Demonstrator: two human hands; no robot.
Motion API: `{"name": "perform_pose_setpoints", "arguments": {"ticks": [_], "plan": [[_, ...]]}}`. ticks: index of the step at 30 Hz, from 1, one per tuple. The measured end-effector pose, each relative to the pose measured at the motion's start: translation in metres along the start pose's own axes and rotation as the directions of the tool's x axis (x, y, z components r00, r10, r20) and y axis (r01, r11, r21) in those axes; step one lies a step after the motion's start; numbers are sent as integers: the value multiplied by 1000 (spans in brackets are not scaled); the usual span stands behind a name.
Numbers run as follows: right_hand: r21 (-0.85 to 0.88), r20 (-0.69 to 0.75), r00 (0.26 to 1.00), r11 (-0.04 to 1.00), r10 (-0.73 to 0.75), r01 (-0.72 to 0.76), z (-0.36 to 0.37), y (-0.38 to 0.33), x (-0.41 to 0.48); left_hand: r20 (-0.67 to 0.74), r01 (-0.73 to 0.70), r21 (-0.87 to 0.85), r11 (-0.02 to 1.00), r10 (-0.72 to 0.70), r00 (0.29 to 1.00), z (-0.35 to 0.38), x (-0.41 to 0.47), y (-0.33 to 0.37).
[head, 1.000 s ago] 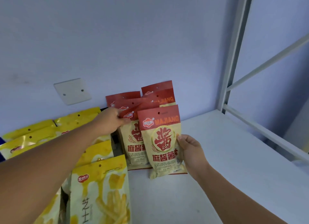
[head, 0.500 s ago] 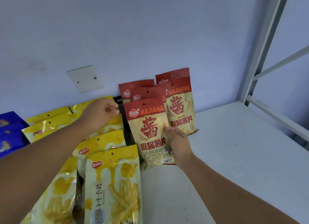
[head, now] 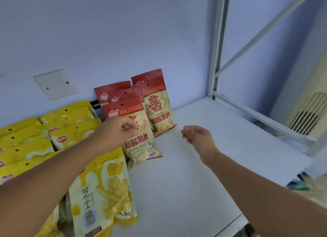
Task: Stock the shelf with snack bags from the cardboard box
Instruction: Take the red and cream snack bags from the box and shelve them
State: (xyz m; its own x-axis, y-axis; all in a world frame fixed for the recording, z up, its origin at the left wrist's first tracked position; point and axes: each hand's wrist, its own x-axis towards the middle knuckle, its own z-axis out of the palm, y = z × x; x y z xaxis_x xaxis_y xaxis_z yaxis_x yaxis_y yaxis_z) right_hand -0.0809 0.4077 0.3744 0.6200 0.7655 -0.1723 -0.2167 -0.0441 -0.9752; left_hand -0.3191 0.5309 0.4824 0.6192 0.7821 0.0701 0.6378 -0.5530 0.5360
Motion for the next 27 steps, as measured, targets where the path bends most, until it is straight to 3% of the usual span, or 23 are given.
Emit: {"name": "perform_pose_setpoints", "arguments": {"ticks": [7, 13, 21, 27], "plan": [[-53, -117, 985, 991, -130, 125, -81, -14, -71, 167, -173, -57, 983, 180, 969, 59, -15, 63], [-82, -242, 956, 986, -164, 148, -158, -15, -119, 319, -301, -131, 945, 328, 889, 121, -26, 136], [-104, -452, 888, 994, -87, 45, -302, 28, -198, 500, -428, -190, 883, 463, 732, 229, -48, 247], [-41, -576, 814, 992, 73, -118, -404, 75, -260, 656, -409, -248, 878, 463, 596, 334, -81, 323]]}}
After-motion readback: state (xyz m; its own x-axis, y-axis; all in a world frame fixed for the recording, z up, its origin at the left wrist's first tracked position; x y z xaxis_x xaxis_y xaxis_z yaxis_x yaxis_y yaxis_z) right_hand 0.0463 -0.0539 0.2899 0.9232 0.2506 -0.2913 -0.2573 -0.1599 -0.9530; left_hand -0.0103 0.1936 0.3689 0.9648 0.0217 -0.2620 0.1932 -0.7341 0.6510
